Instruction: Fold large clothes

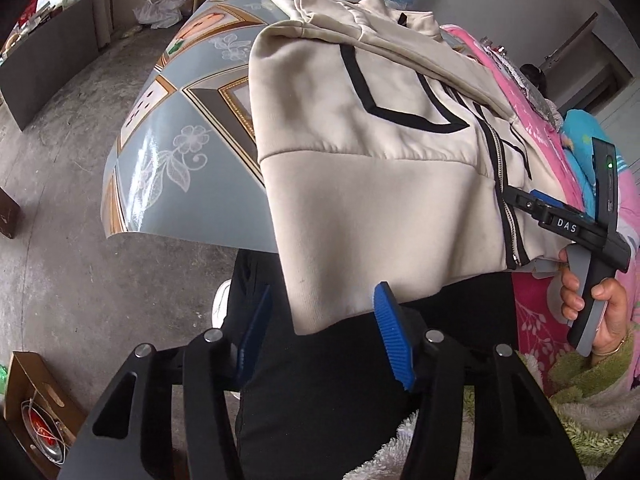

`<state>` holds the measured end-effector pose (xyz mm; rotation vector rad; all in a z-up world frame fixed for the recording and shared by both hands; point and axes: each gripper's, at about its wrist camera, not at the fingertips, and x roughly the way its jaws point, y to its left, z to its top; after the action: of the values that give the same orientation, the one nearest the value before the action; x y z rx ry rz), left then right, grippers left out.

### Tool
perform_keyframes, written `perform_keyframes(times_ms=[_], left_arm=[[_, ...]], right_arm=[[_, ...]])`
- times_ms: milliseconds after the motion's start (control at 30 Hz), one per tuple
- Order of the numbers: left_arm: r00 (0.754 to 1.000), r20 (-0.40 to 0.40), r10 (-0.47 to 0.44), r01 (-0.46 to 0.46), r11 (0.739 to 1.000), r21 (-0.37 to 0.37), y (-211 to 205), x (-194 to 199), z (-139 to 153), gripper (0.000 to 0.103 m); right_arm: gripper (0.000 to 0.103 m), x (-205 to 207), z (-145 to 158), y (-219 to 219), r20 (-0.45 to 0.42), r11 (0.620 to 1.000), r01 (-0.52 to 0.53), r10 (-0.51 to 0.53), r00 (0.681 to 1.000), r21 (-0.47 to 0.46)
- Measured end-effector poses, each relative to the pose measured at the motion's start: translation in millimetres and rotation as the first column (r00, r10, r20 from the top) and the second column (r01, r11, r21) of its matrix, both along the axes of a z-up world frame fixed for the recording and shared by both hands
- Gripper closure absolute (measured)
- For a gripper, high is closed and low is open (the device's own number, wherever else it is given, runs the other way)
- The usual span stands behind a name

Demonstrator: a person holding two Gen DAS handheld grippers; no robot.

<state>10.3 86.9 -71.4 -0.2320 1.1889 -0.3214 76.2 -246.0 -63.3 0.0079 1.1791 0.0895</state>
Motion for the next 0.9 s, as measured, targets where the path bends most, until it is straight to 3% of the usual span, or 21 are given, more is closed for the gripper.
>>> perform_keyframes(times_ms=[233, 467, 500, 633, 700, 900], left_arm=[[0.996, -0.084, 0.015, -0.022, 0.997, -0.080, 9.1, 11.0, -10.6, 0.051], [0.997, -0.077, -0.007, 0.000, 0.996, -0.094, 5.8, 17.2, -6.8, 0.051], [0.998, -0.069, -0.009, 0.003, 0.996, -0.089, 4.7, 16.6, -5.4, 0.054], [0.998, -0.046, -0.031, 0.030, 0.999, -0.017, -1.5, 13.8, 0.2, 0.084], [0.999, -0.020, -0.041, 0.041, 0.999, -0.007, -3.2, 10.2, 7.5, 0.091], [0.997, 0.067, -0.038, 0.038, 0.999, 0.009, -7.0, 6.4, 33.6, 0.096]], right_arm=[[0.006, -0.1, -0.3, 0.2, 0.001, 1.000, 0.001, -0.001, 1.000, -0.001], [0.006, 0.0, -0.2, 0.2, 0.001, 1.000, 0.000, 0.000, 1.000, -0.001], [0.006, 0.1, -0.1, 0.3, 0.001, 1.000, 0.000, 0.000, 1.000, -0.001], [0.006, 0.1, 0.1, 0.9, 0.000, 1.000, 0.001, -0.001, 1.000, -0.002], [0.006, 0.3, 0.3, 1.0, 0.001, 1.000, 0.000, 0.000, 1.000, -0.001], [0.006, -7.1, 5.0, -7.7, 0.000, 0.999, 0.025, -0.025, 1.000, 0.042]])
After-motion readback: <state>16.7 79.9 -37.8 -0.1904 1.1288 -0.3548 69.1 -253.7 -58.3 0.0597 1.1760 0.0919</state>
